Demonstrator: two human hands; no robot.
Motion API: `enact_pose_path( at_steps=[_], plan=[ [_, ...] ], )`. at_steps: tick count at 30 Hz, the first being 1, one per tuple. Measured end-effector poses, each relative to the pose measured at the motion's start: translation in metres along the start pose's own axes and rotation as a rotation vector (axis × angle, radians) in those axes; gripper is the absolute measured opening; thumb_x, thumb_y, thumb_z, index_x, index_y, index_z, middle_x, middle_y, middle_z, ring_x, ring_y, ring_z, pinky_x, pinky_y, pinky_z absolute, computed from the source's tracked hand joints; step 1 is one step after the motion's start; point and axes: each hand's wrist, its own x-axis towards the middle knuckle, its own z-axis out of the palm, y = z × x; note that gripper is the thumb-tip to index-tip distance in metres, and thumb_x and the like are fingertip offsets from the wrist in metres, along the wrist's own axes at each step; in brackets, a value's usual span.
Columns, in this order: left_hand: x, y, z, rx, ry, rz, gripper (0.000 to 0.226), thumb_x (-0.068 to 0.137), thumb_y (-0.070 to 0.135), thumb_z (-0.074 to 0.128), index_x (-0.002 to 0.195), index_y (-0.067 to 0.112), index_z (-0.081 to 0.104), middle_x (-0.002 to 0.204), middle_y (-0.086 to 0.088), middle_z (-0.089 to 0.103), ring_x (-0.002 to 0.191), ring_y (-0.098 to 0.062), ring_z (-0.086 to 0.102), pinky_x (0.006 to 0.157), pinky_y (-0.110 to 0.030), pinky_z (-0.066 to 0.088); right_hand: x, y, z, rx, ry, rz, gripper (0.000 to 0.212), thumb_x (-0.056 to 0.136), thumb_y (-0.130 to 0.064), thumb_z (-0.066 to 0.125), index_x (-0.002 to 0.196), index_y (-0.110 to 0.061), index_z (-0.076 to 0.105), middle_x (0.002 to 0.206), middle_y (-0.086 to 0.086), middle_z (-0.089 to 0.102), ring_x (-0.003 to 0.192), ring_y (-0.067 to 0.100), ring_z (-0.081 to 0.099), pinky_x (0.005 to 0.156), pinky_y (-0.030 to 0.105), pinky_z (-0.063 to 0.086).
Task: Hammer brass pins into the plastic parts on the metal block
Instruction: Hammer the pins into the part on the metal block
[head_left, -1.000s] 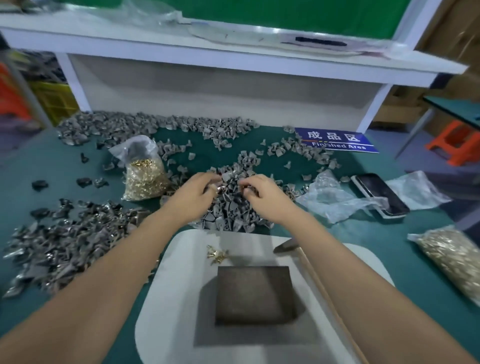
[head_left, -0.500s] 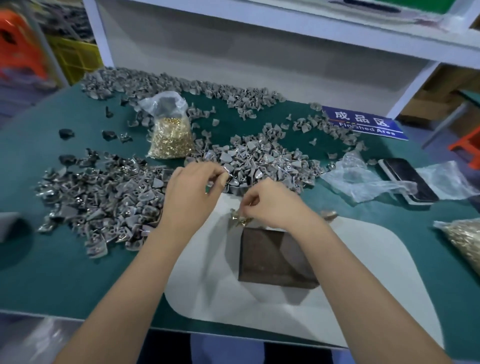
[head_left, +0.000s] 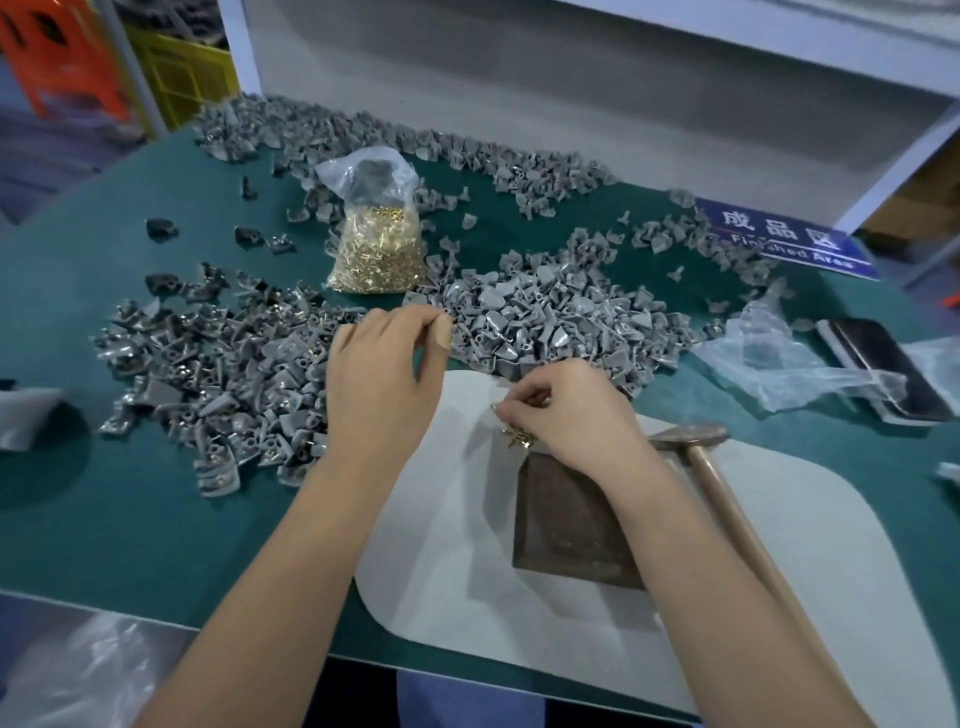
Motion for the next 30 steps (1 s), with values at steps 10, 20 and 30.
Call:
enact_pose_path(
  at_steps=[10,20,30],
  plan=[
    [-0.013,0.022,0.015,0.036,-0.178,0.118,0.004,0.094,0.028,0.065,0.091,0.026,0.066,0.081,0.013,0.064,0.084,-0.018,0.055,0.077,-0.035,0.034,-0.003,0.002,-0.004,0.073,0.301,0.108,0.021,0.097,-0.027,0.062,0.117,-0.034,0.066,0.1,-0.011,0.068,0.091,0.015,0.064,0.076,0.034,0.053],
    [-0.018,0.025,0.015,0.022,-0.303,0.087,0.003,0.094,0.028,0.064,0.092,0.027,0.062,0.08,0.015,0.057,0.084,-0.016,0.053,0.08,-0.038,0.038,-0.001,-0.002,-0.002,-0.056,0.27,0.065,0.019,0.098,-0.027,0.06,0.113,-0.034,0.071,0.113,-0.005,0.063,0.101,0.019,0.062,0.072,0.031,0.038],
    [-0.018,0.023,0.018,0.007,-0.321,0.042,0.003,0.097,0.026,0.06,0.096,0.027,0.062,0.088,0.013,0.062,0.091,-0.017,0.056,0.082,-0.036,0.038,0.001,-0.002,0.001,-0.116,0.237,0.06,0.009,0.088,-0.041,0.071,0.091,-0.033,0.07,0.088,-0.013,0.07,0.089,0.015,0.066,0.069,0.029,0.043]
  ],
)
